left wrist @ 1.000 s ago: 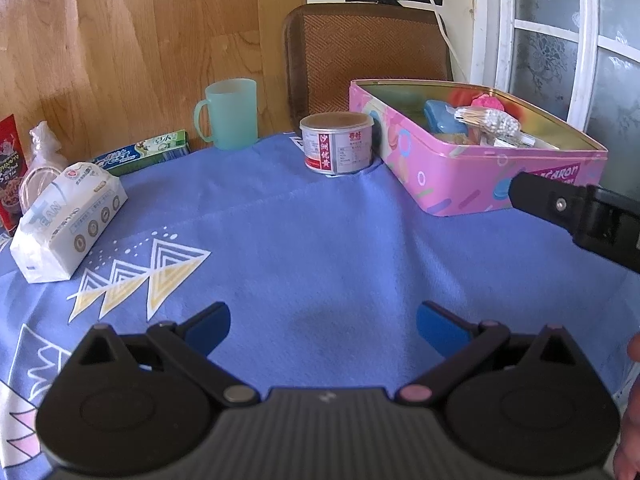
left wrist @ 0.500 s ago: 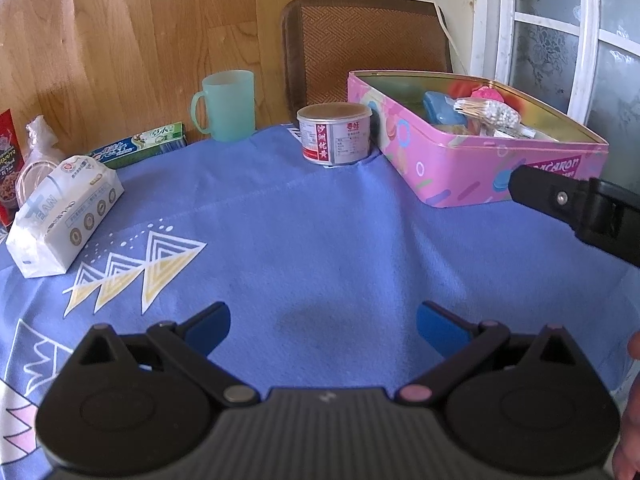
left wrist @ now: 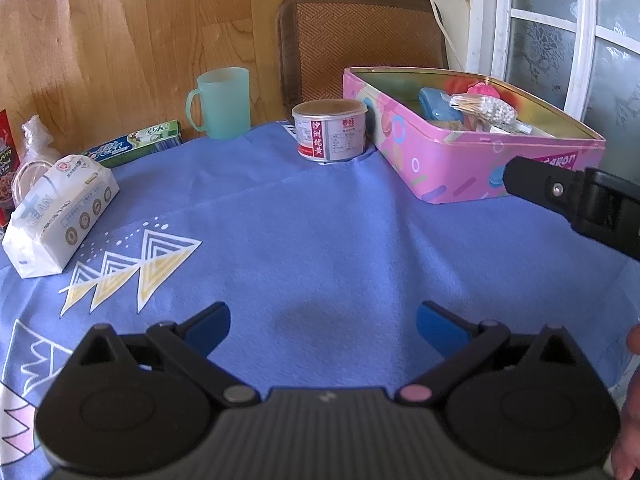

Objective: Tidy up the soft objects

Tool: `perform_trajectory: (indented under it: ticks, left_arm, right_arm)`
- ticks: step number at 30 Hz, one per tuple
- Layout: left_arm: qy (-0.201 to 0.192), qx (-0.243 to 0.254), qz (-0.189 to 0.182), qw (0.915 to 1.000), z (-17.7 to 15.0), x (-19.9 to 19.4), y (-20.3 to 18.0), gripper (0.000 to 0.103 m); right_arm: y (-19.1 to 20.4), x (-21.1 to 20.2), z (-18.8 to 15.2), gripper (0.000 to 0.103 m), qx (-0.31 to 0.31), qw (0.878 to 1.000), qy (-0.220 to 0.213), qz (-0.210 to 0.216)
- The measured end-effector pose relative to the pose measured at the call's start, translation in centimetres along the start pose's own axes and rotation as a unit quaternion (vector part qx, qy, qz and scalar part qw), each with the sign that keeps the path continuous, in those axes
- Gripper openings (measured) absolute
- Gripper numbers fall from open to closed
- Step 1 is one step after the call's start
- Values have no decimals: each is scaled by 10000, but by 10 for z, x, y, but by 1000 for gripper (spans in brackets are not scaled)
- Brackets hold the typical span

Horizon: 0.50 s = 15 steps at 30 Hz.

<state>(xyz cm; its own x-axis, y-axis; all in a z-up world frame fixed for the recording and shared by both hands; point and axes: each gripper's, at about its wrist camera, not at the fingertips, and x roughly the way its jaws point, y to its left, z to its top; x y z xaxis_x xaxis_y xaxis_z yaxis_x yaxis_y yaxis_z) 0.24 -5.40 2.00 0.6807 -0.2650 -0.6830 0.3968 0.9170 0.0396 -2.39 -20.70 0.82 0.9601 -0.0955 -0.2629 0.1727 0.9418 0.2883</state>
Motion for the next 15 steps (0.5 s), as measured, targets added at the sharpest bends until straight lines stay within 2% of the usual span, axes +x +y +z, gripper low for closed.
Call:
perform_trajectory:
  ticks: [15]
  left_arm:
    - [47,17,-34,10000,1,2,0,103]
  right_arm:
    - [0,0,1,99,22,10000,-13,-33]
